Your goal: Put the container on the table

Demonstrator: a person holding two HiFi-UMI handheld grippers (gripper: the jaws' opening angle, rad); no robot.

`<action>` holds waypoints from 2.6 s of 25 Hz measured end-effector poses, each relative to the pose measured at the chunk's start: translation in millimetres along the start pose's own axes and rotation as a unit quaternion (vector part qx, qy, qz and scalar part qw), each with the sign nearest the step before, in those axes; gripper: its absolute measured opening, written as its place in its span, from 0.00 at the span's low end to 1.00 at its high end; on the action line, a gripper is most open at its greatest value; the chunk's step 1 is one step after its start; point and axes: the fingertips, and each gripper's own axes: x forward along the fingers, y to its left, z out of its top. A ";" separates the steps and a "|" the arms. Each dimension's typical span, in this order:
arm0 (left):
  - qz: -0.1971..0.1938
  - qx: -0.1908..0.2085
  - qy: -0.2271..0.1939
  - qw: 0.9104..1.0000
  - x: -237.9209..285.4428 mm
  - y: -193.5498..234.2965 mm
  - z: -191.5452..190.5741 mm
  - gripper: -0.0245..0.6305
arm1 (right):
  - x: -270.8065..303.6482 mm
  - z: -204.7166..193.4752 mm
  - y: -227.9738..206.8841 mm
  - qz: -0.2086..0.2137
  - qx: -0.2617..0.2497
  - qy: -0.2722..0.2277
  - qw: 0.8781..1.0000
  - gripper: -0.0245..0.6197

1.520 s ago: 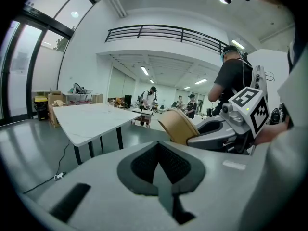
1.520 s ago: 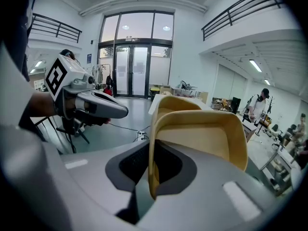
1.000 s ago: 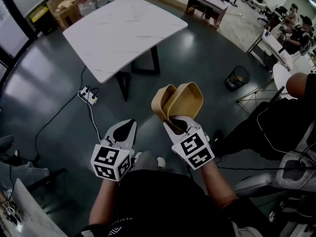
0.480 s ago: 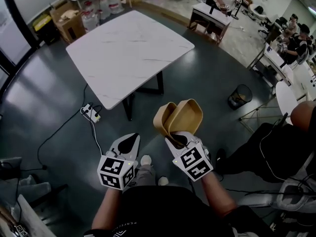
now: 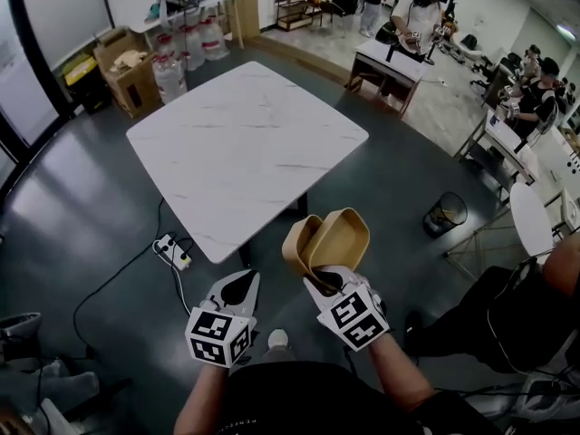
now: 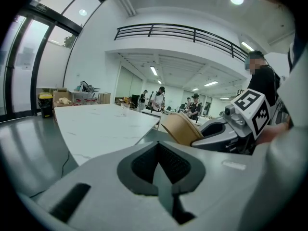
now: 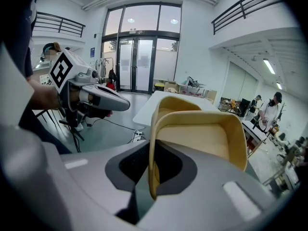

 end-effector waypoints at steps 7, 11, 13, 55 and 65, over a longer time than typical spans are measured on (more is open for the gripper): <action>0.000 0.005 0.008 1.000 9.8 37.6 11.1 0.03 | 32.5 21.6 -14.8 -0.010 -0.002 0.006 1.000 0.08; -0.010 0.004 0.013 1.000 17.6 53.2 9.2 0.03 | 51.8 29.2 -15.0 -0.013 0.002 0.005 1.000 0.08; -0.018 0.001 0.010 1.000 24.2 54.1 9.3 0.03 | 59.4 31.2 -16.4 -0.012 -0.003 0.010 1.000 0.08; 0.025 -0.022 0.002 0.999 259.7 145.5 136.6 0.03 | 199.4 105.7 -254.5 0.078 -0.068 0.027 0.994 0.09; 0.045 -0.036 0.003 0.998 316.4 166.8 152.4 0.03 | 232.5 101.6 -308.1 0.104 -0.084 0.047 0.990 0.09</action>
